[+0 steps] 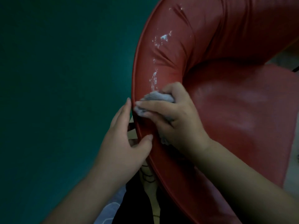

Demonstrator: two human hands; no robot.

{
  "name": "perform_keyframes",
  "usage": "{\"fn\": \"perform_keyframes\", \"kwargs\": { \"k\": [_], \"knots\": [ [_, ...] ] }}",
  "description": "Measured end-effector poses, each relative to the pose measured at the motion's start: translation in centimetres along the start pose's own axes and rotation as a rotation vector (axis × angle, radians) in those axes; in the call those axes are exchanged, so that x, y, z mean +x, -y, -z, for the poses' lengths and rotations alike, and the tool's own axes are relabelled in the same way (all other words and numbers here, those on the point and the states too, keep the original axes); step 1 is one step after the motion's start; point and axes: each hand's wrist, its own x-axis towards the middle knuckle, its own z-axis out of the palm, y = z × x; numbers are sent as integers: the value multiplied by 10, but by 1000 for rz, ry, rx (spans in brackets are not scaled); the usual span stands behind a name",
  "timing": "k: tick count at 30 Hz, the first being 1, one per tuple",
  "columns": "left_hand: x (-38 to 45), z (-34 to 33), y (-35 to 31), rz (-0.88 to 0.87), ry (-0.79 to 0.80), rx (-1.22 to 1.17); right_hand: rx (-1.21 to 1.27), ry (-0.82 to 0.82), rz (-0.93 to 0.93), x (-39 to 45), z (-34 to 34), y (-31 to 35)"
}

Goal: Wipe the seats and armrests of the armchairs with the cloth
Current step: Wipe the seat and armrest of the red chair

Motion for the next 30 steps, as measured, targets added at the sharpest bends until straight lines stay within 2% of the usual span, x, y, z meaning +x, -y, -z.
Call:
{"fn": "perform_keyframes", "kwargs": {
  "k": [2, 5, 6, 8, 10, 11, 13, 16, 19, 22, 24, 28, 30],
  "knots": [
    [2, 6, 0, 31, 16, -17, 0, -56, -114, -16, 11, -16],
    [6, 10, -8, 58, 62, -15, 7, -223, -402, -28, 29, -29],
    [9, 10, -10, 59, 68, -15, 12, -272, -418, -23, 28, -27],
    [13, 9, -10, 46, 57, -5, 31, -244, -284, -9, 17, -14],
    [16, 8, -9, 38, 50, 15, 25, -81, -73, -6, 2, -1],
    [17, 8, -9, 42, 53, 13, 39, -33, -30, -9, -1, -1],
    [17, 9, -9, 48, 65, 0, 74, -57, -127, -21, 5, -11],
    [16, 11, -10, 50, 79, 19, 79, -186, -349, -36, 22, -24],
    [20, 12, -11, 34, 64, 11, 33, -347, -293, -11, 13, -16],
    [29, 14, -12, 3, 47, 41, 16, -183, -118, 15, -6, -6],
    [35, 16, -14, -5, 51, 57, 50, -160, -177, 13, -6, -12],
    [41, 24, -17, -2, 102, 60, 200, -309, -439, -1, 9, -18],
    [45, 26, -18, -11, 131, 62, 169, -389, -402, 19, 4, -13]
  ]
}}
